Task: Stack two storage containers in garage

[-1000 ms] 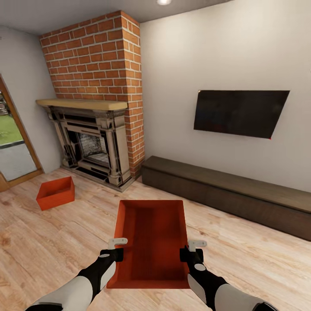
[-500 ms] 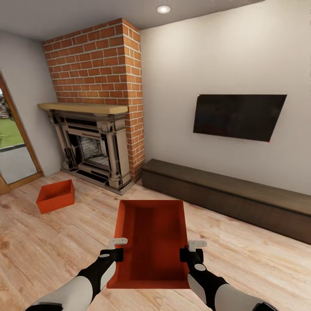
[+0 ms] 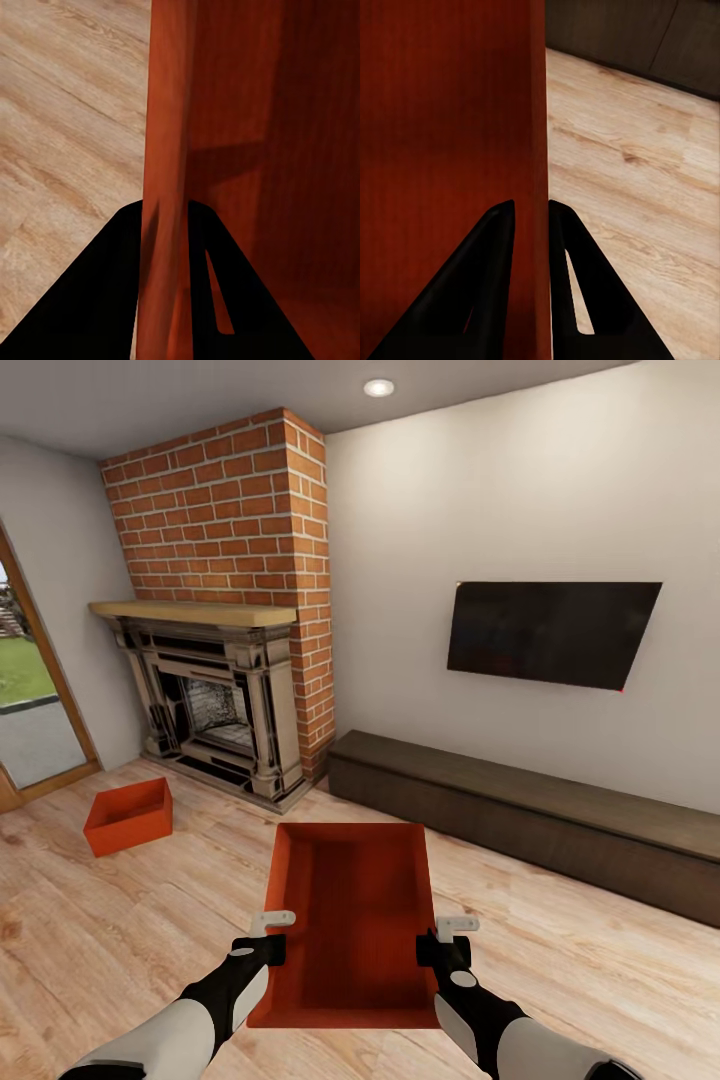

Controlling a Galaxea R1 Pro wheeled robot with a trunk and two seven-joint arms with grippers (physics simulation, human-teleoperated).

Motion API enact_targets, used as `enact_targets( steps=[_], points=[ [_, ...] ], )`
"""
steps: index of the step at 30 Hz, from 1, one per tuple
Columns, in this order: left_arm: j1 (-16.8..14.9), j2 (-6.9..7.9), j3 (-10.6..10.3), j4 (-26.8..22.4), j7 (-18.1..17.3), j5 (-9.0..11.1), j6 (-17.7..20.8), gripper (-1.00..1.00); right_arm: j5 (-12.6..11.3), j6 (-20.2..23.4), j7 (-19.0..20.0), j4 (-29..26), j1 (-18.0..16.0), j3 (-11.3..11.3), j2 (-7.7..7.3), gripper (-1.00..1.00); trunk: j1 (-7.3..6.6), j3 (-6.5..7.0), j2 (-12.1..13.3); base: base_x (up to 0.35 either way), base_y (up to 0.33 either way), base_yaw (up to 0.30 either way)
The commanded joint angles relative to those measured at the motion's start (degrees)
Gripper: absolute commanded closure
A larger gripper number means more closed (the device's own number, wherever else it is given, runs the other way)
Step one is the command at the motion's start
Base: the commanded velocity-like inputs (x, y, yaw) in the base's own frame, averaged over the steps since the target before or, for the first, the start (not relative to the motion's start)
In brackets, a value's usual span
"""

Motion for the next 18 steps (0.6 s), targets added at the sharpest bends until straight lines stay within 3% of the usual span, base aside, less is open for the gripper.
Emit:
enact_targets(
  steps=[1,18],
  points=[
    [0.01,0.95,1.63,-0.02,0.48,0.88,0.35,1.0,0.39,-2.49,-0.09,-0.17,-0.09,-2.69,-0.92,1.0,0.02,-0.1,-0.09,0.0,0.0,0.0],
    [0.01,0.95,1.63,-0.03,0.47,0.88,0.35,1.0,0.43,-2.55,-0.15,-0.17,-0.07,-2.69,-0.92,1.0,0.02,-0.1,-0.09,0.0,0.0,0.0]
  ],
)
